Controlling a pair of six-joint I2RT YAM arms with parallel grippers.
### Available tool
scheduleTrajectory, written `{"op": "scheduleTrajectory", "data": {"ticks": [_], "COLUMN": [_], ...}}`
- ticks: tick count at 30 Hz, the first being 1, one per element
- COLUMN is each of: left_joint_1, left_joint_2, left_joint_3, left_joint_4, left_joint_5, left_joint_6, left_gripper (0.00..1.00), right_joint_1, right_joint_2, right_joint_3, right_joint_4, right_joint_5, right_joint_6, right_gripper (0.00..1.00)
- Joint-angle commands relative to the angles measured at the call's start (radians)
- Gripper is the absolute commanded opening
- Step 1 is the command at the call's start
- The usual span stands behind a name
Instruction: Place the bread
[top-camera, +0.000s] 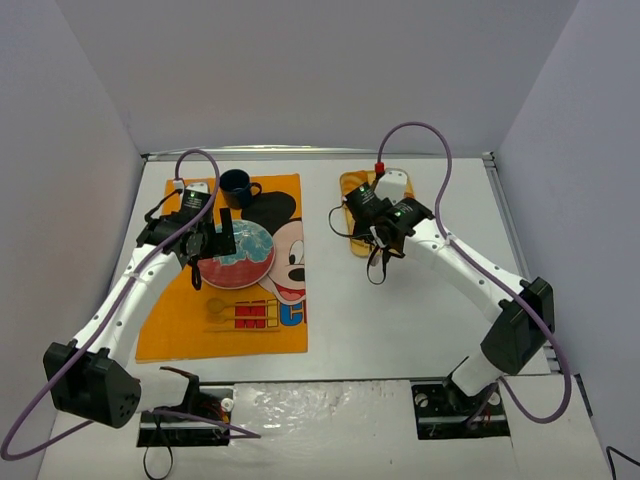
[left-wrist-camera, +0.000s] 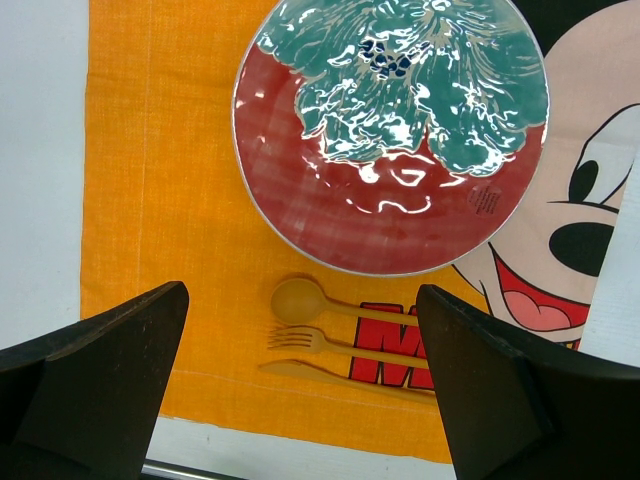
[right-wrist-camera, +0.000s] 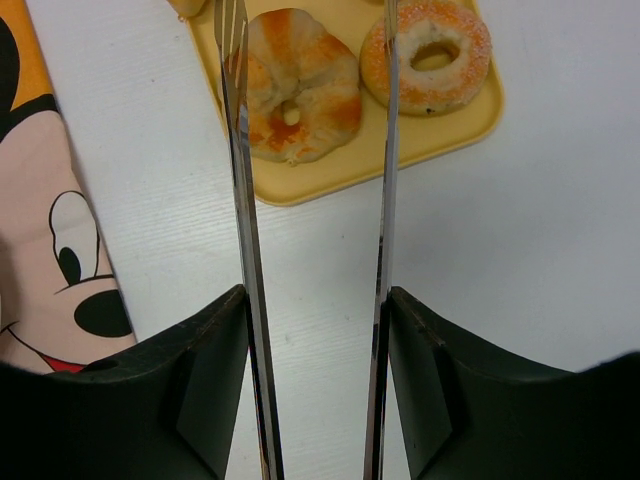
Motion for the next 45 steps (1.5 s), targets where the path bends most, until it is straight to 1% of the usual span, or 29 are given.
{"op": "scheduleTrajectory", "data": {"ticks": [1,7,14,21,26,32,45], "left_joint_1": [0.009,0.009,0.009,0.009,0.01,0.01,0.01], "left_joint_2": [-0.017,-0.018,-0.028,-0.026,-0.023,-0.022,-0.023], "left_joint_3": [0.044,0.053,0.061,0.07,0.08,0.082,0.096], "left_joint_4": [0.007,0.0,-0.014,-0.023,-0.029,-0.032,-0.049], "left_joint_5": [-0.021,-0.023,-0.031,-0.039,-0.045,-0.043,-0.056], "left_joint_6": [-0.012,-0.012,-0.006,0.002,0.008,0.005,0.015], "left_gripper": [0.97,0.97,0.97,0.97,0.97,0.97,0.97], "right_joint_1": [0.003,-0.018,-0.101,-0.153,-0.158,-0.16,-0.175], "right_joint_2": [0.068,0.198,0.348,0.467,0.55,0.59,0.62], "right_joint_3": [0.105,0.23,0.382,0.5,0.589,0.629,0.624], "right_joint_4": [0.02,0.041,0.082,0.083,0.084,0.084,0.084], "right_joint_5": [-0.015,-0.074,-0.189,-0.222,-0.242,-0.242,-0.217], "right_joint_6": [-0.046,-0.065,-0.101,-0.129,-0.153,-0.159,-0.143], "right_gripper": [0.54,0.55,0.55,0.54,0.54,0.54,0.56]}}
